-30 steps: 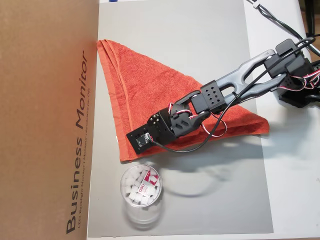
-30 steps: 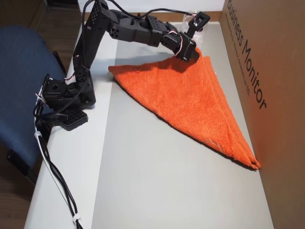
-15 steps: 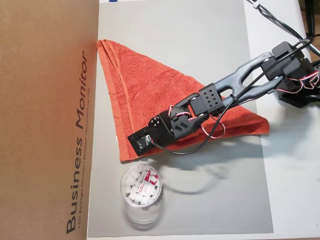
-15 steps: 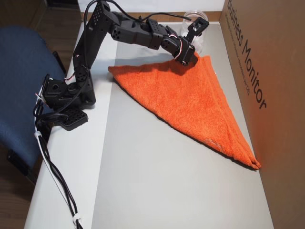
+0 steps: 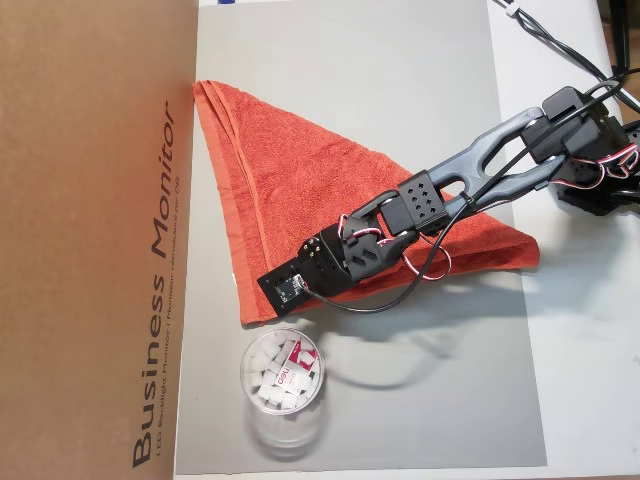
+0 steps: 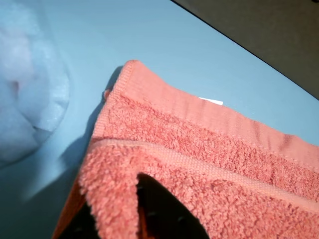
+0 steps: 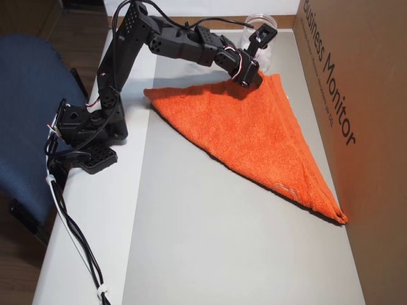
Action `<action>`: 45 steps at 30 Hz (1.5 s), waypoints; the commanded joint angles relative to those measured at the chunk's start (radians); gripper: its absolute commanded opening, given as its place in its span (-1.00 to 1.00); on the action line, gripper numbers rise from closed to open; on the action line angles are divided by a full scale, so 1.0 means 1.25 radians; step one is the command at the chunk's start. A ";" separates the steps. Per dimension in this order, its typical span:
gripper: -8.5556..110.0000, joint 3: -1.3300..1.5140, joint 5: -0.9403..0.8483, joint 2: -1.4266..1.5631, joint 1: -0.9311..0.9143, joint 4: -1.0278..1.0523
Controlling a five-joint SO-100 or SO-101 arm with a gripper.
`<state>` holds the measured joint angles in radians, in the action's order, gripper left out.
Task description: Fold the blanket.
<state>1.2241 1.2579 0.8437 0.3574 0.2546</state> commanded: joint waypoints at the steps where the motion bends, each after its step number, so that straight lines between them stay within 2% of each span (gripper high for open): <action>1: -0.84 -0.032 0.004 0.009 0.013 -0.002; 8: -0.61 -0.021 0.004 0.009 0.016 0.000; 20: -0.61 -0.018 0.004 0.047 0.040 -0.001; 45: -0.61 0.270 0.005 0.317 0.129 -0.001</action>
<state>1.5570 1.2686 1.1397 0.5062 0.2546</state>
